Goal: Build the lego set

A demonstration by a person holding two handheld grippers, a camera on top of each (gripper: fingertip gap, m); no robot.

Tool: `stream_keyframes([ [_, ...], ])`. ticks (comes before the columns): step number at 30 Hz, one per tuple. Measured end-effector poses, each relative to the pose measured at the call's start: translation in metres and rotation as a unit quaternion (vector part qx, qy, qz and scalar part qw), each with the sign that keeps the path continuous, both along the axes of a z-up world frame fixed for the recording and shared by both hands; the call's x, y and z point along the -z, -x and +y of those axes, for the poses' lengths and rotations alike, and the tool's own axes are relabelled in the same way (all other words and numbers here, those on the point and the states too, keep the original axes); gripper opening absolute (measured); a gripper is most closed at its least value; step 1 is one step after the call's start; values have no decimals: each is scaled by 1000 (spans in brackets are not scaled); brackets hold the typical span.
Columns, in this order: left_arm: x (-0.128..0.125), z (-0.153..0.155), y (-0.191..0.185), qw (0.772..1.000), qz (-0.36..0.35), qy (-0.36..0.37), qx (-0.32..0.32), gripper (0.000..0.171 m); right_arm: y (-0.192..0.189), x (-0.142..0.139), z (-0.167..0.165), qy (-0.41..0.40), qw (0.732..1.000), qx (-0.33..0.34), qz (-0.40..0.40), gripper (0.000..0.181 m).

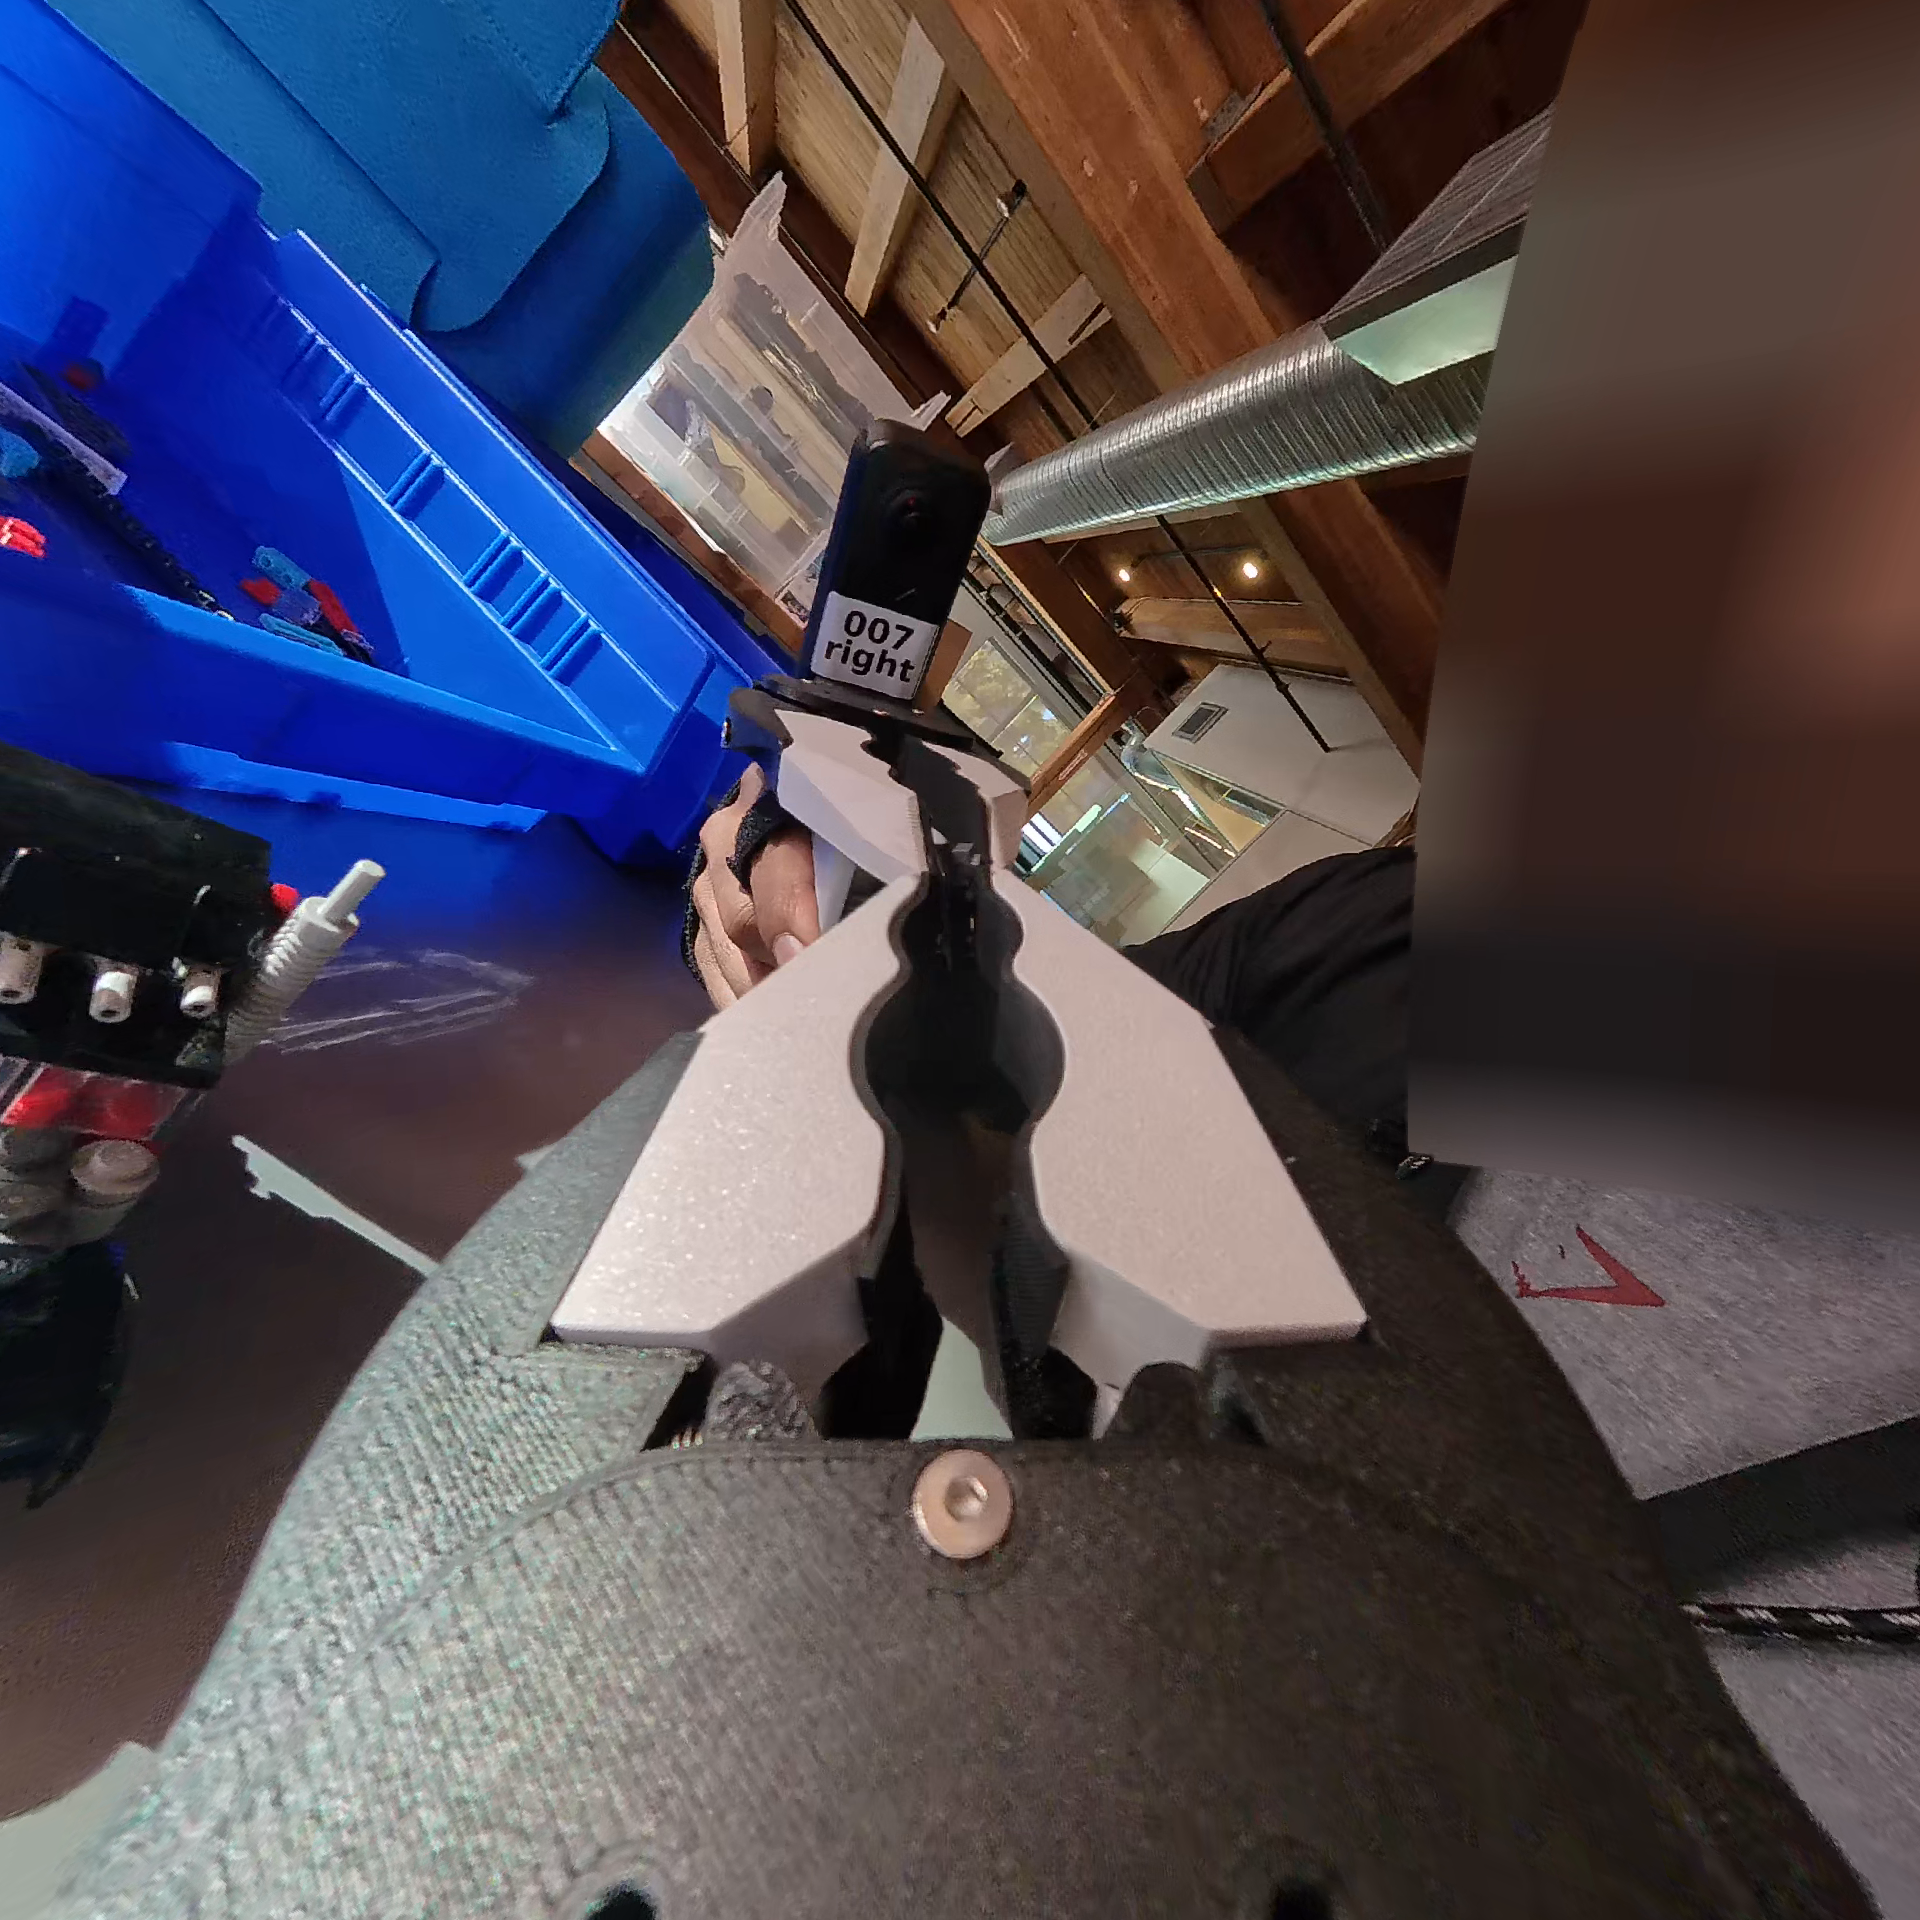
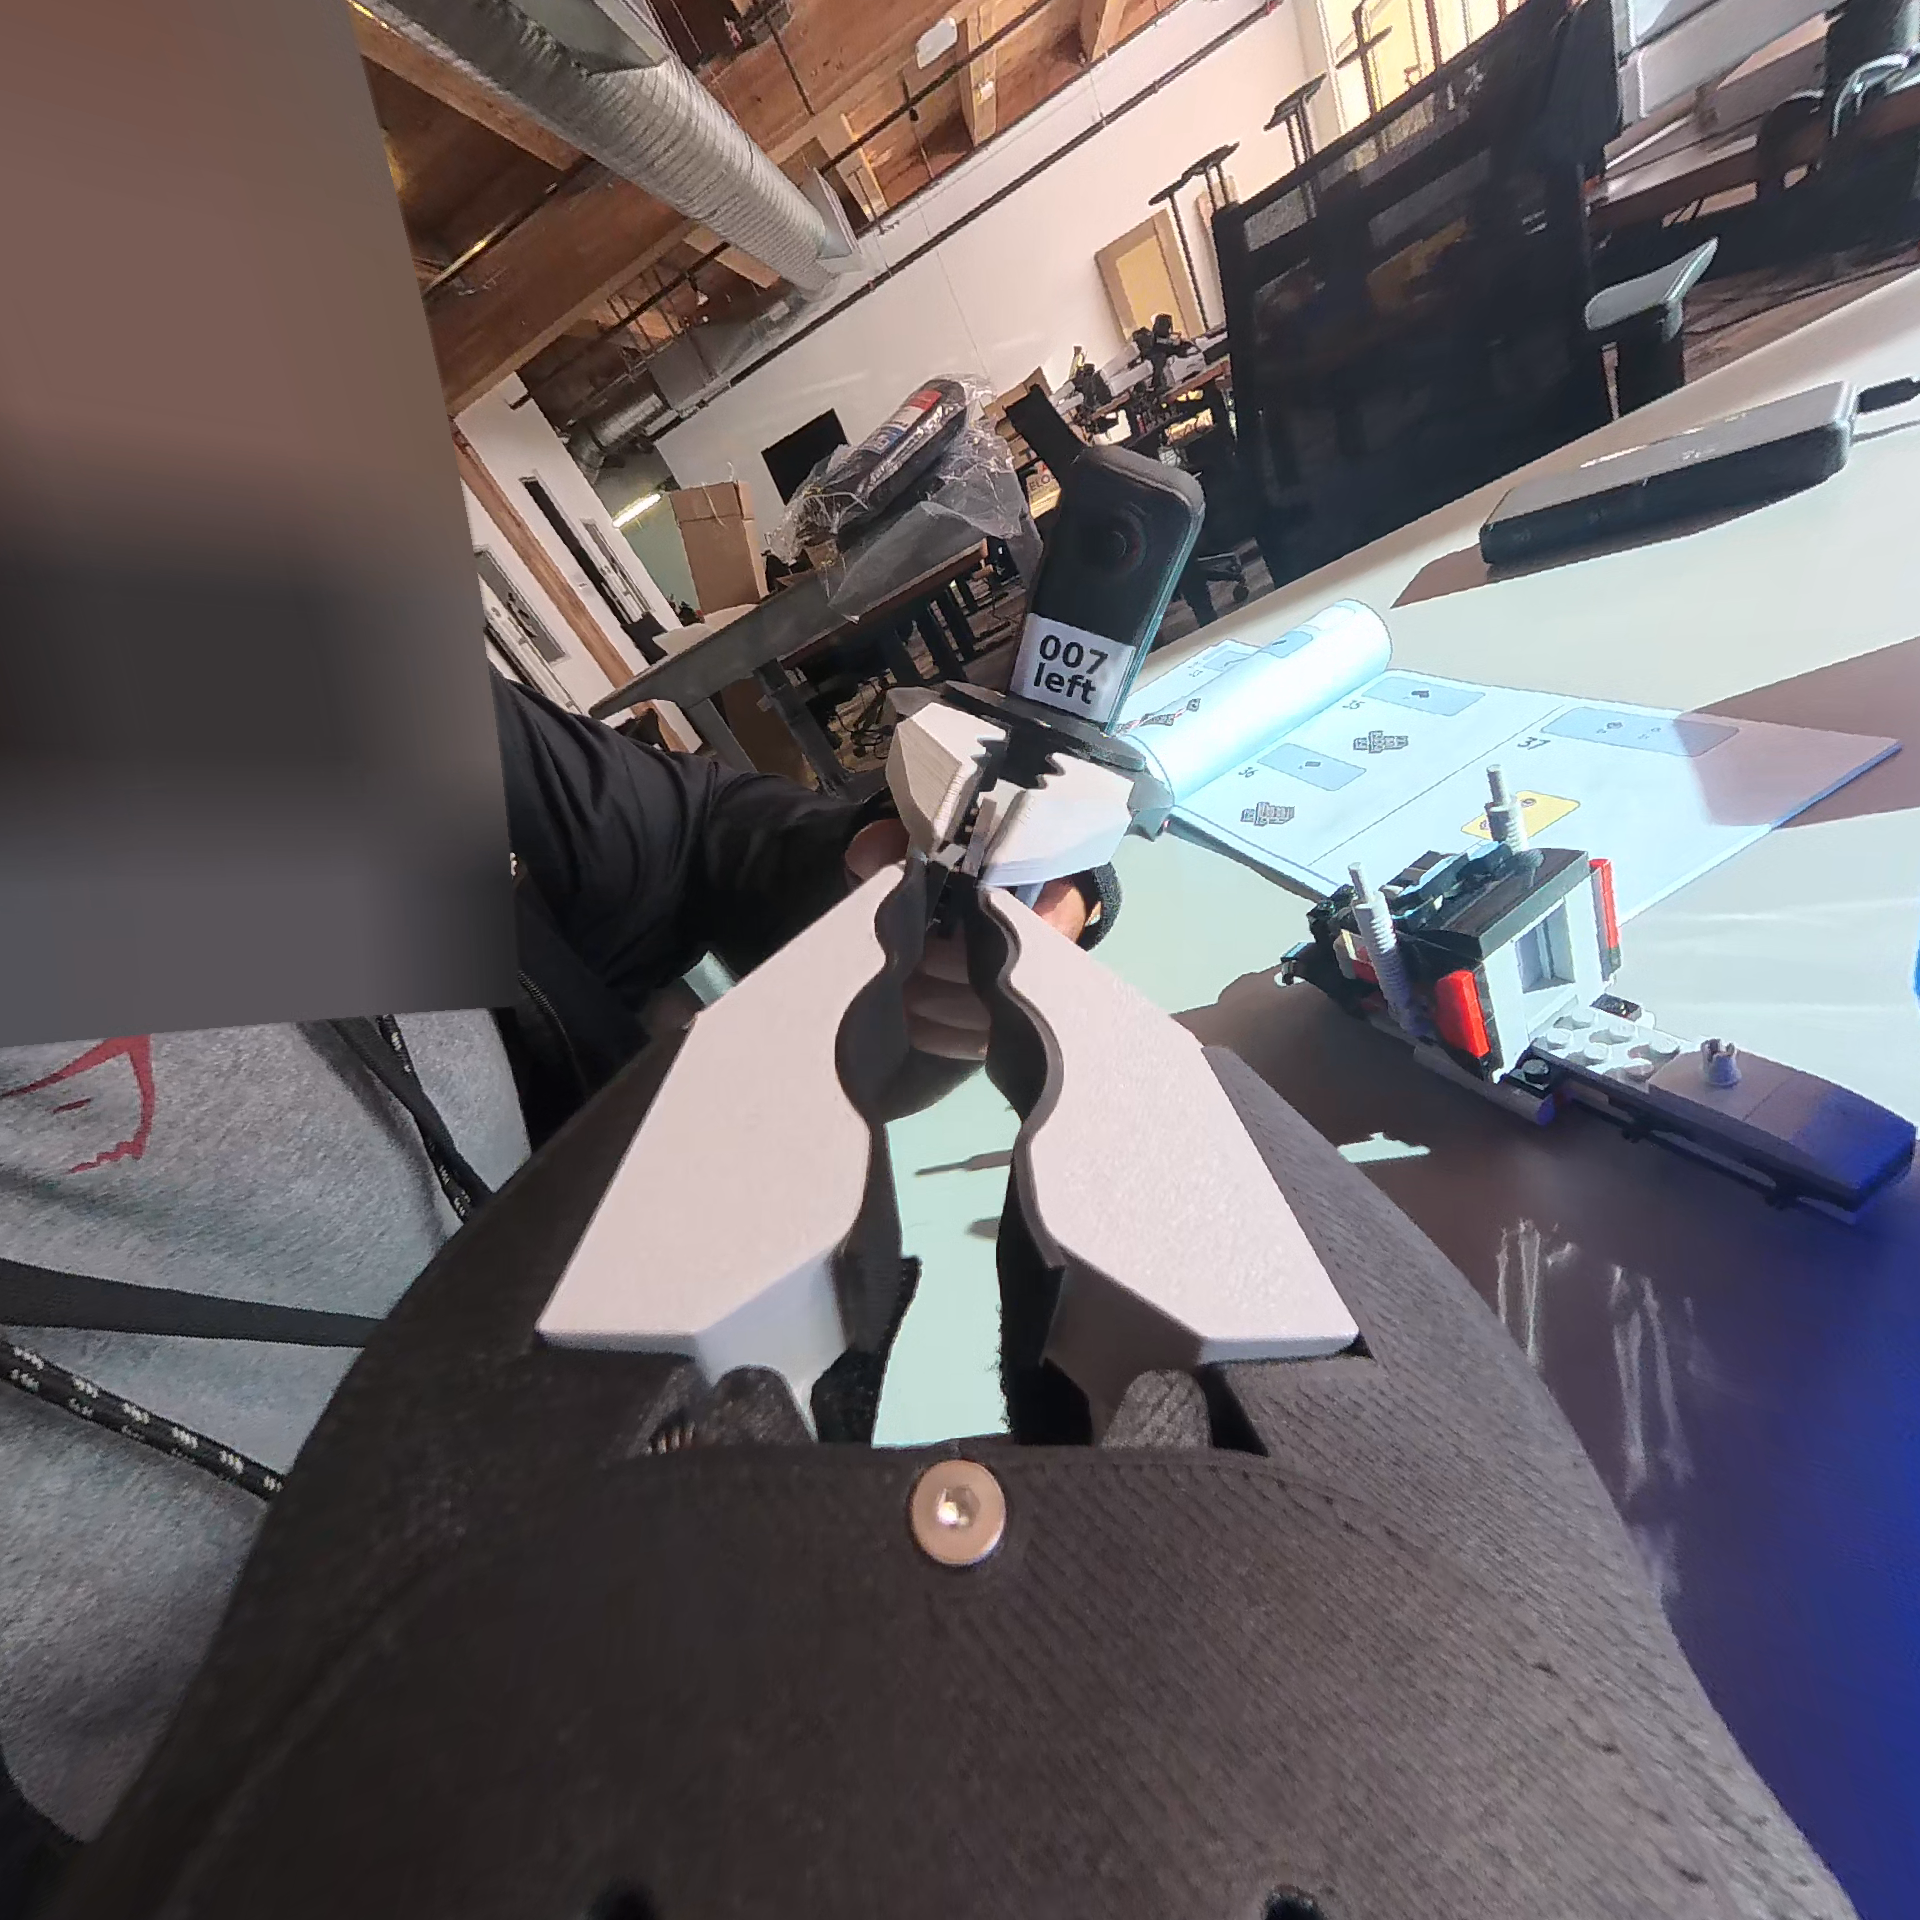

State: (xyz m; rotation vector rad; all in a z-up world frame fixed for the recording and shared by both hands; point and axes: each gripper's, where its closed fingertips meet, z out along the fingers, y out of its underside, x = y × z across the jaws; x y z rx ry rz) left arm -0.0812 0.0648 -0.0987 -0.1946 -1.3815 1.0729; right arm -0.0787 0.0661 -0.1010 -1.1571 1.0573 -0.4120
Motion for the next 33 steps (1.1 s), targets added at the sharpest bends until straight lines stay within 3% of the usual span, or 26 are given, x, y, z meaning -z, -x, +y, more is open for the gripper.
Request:
stream_keyframes([
  [19,4,-9,-9,996,55,-68,-21,5,-6,3,-8,-74,997,14,31,9],
  [25,4,-8,-8,997,39,-55,-31,5,-6,4,-8,-55,998,17,29,9],
  [33,7,-8,-6,997,-38,-8,-68,5,-5,8,-9,-24,999,29,30,9],
])
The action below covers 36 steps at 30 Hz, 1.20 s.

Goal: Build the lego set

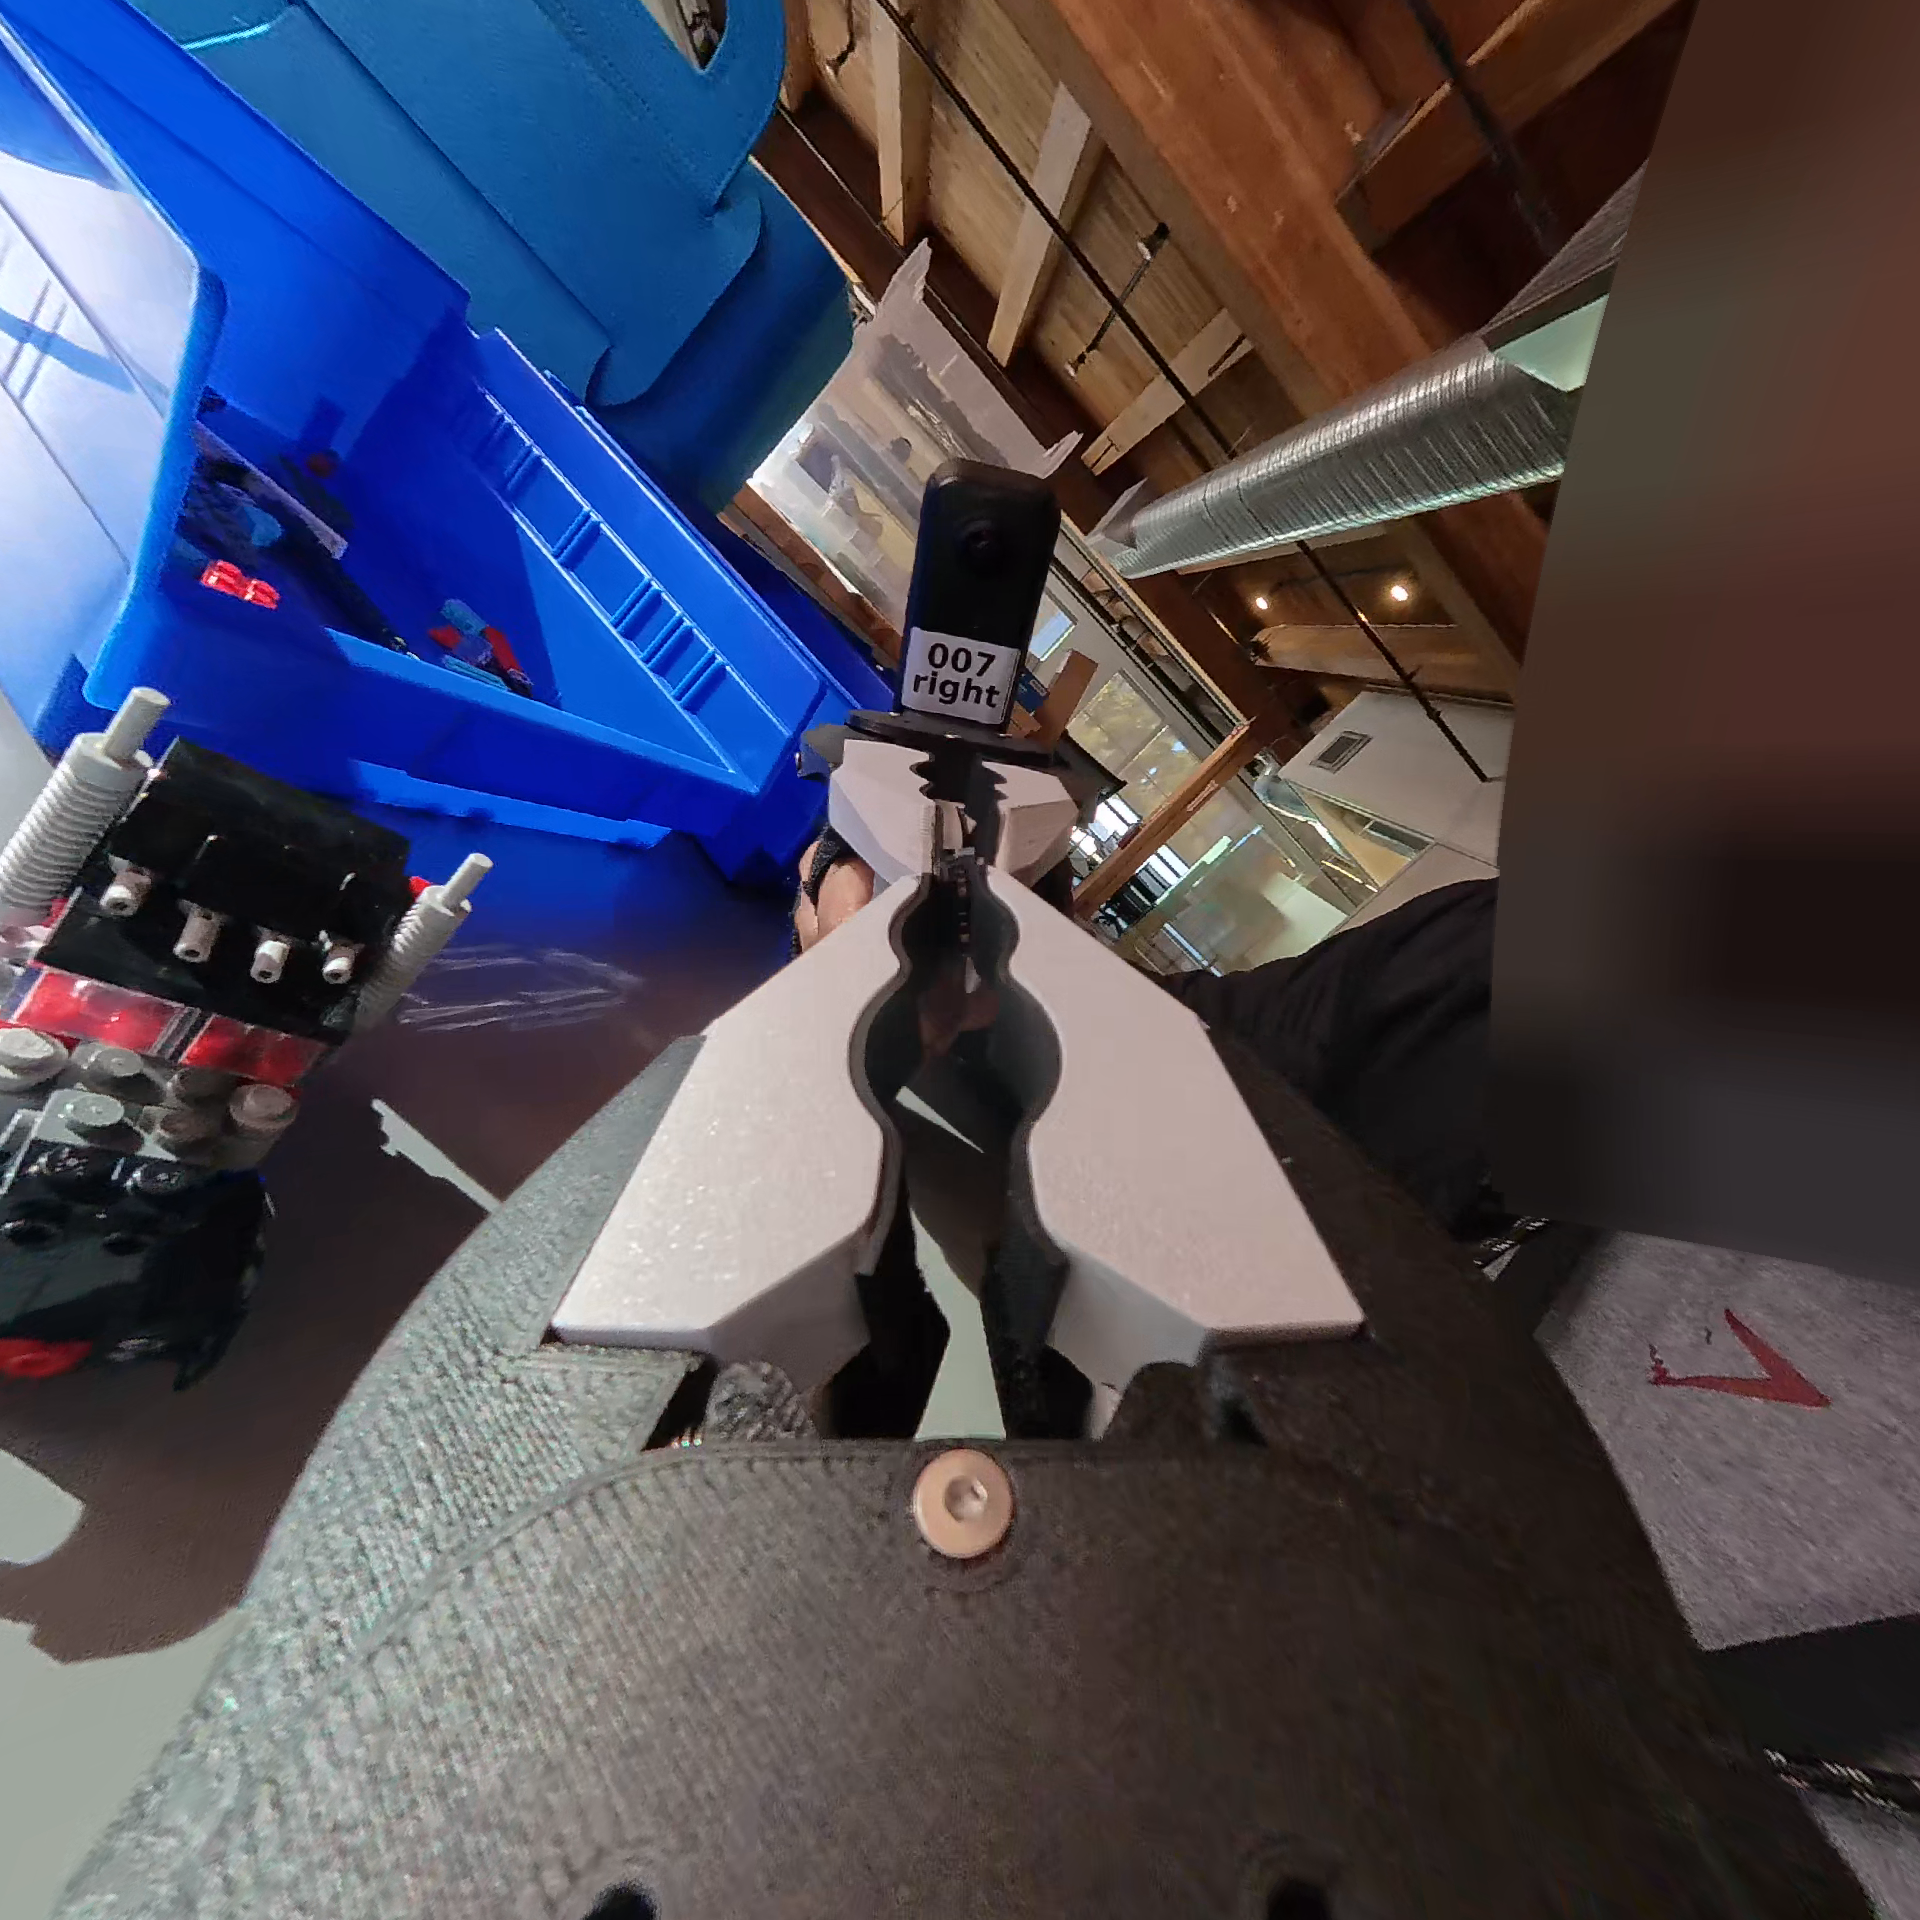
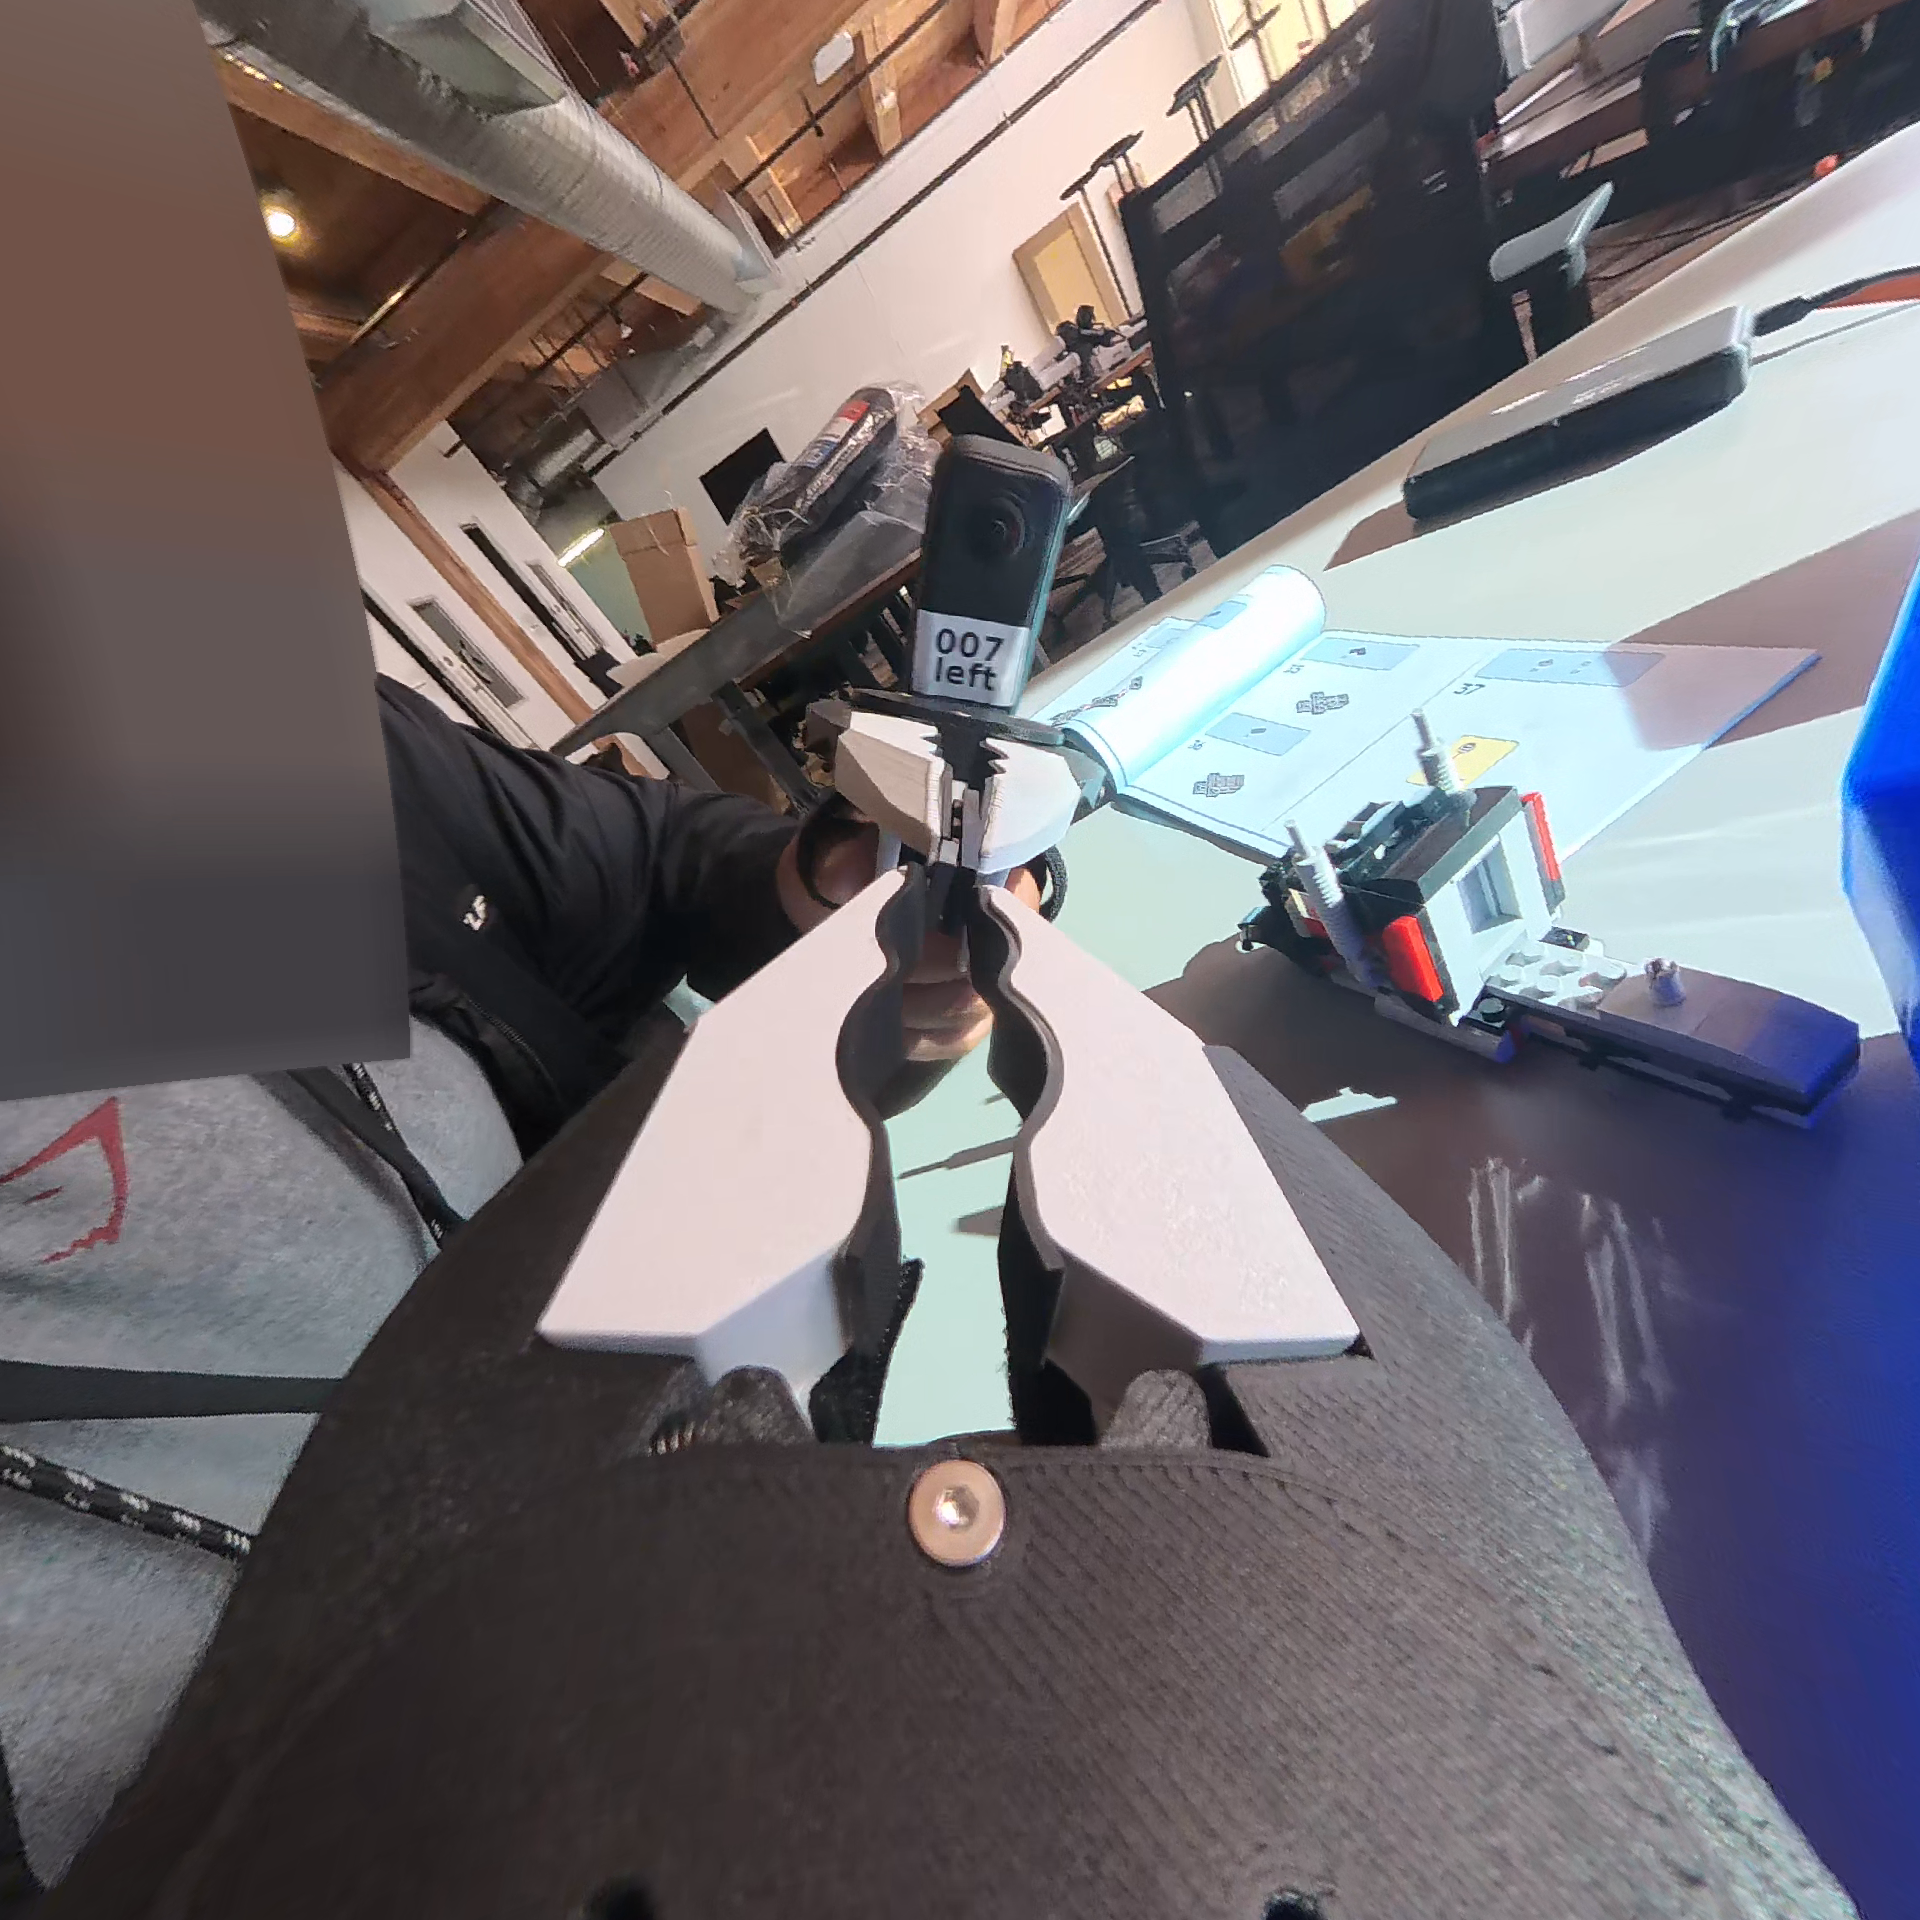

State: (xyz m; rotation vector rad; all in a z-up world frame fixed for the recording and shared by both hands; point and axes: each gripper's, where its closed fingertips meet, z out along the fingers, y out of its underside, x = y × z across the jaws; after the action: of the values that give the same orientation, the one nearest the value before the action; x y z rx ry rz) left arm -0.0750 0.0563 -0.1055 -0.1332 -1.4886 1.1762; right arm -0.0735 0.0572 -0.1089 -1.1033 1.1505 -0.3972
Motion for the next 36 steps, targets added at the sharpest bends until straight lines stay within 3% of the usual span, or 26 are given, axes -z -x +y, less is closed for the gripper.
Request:
stream_keyframes([
  [7,-4,4,5,999,-18,28,12,5,5,-5,4,-14,999,-26,-13,8],
  [13,-3,-1,0,1000,-3,17,-6,5,1,-5,0,-13,1000,-8,-8,10],
  [17,-3,-4,-7,1000,-4,19,-24,5,1,-9,0,-24,1000,-8,-13,26],
  [26,-4,0,1,998,-35,46,-17,5,-1,-1,5,-22,1000,-12,6,10],
  [36,-5,6,8,996,-55,67,4,5,6,-1,12,-11,999,-43,10,9],
])
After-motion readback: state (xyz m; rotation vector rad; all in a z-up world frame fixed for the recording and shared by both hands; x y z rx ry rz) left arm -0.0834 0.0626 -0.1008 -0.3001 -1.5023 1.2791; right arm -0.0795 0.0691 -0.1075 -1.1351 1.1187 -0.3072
